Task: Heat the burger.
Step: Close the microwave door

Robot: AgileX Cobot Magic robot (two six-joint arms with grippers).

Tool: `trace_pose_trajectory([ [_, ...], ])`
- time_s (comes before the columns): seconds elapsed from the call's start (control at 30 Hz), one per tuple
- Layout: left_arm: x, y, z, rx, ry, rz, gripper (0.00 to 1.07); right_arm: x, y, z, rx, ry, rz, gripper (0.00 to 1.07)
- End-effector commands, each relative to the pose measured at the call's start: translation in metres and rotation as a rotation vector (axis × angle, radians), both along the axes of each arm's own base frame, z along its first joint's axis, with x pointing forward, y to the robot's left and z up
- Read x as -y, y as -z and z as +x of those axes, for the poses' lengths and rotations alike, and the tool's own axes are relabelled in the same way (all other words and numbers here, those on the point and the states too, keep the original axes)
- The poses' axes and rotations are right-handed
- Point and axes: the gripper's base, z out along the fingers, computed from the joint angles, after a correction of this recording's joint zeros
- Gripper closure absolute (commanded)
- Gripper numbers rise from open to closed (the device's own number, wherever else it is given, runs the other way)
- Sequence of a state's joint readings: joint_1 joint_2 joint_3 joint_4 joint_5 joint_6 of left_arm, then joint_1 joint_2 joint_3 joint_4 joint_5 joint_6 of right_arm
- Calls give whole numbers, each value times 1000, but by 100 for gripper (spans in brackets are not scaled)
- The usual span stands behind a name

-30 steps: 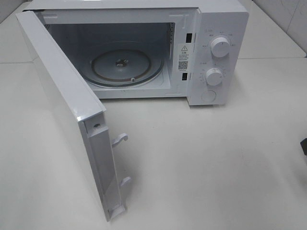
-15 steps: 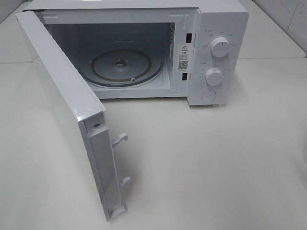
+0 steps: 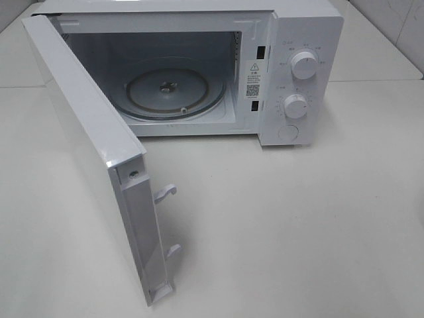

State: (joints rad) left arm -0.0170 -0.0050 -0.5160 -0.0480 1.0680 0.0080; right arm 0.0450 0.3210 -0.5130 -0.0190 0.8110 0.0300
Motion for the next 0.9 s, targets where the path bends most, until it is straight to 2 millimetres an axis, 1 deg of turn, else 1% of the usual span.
trace_pose_trajectory([
  [0.03,0,0,-1,2,-3,-10,6,0,-3,-15,73,-9,-2,31],
  [0.07,0,0,-1,2,-3,-10,6,0,-3,-15,73,-9,-2,31],
  [0.13,0,0,-1,2,-3,-10,6,0,-5,-33,117,-14,10,31],
  [0.17,0,0,-1,2,-3,-10,6,0,-5,-33,117,-14,10,31],
  [0.23,0,0,-1,2,-3,-10,6,1,-3,-45,115,-18,-9,31],
  [0.27,0,0,-1,2,-3,-10,6,1,-3,-45,115,-18,-9,31],
  [0.33,0,0,-1,2,-3,-10,6,3,1,-54,121,-14,-27,31],
  [0.47,0,0,-1,2,-3,-10,6,5,7,-59,139,-6,-45,31],
  [0.5,0,0,-1,2,-3,-10,6,5,8,-62,176,-3,-42,31],
  [0.7,0,0,-1,1,-3,-10,6,5,10,-61,182,0,-36,31],
  [0.73,0,0,-1,1,-3,-10,6,5,10,-61,183,-3,-42,30],
  [0.77,0,0,-1,1,-3,-10,6,5,10,-61,183,-3,-42,22],
  [0.8,0,0,-1,1,-3,-10,6,5,10,-61,183,-3,-42,22],
  [0.83,0,0,-1,1,-3,-10,6,5,10,-61,183,0,-36,18],
  [0.87,0,0,-1,1,-3,-10,6,5,10,-61,183,1,-38,6],
  [0.9,0,0,-1,1,-3,-10,6,5,10,-61,183,1,-38,6],
])
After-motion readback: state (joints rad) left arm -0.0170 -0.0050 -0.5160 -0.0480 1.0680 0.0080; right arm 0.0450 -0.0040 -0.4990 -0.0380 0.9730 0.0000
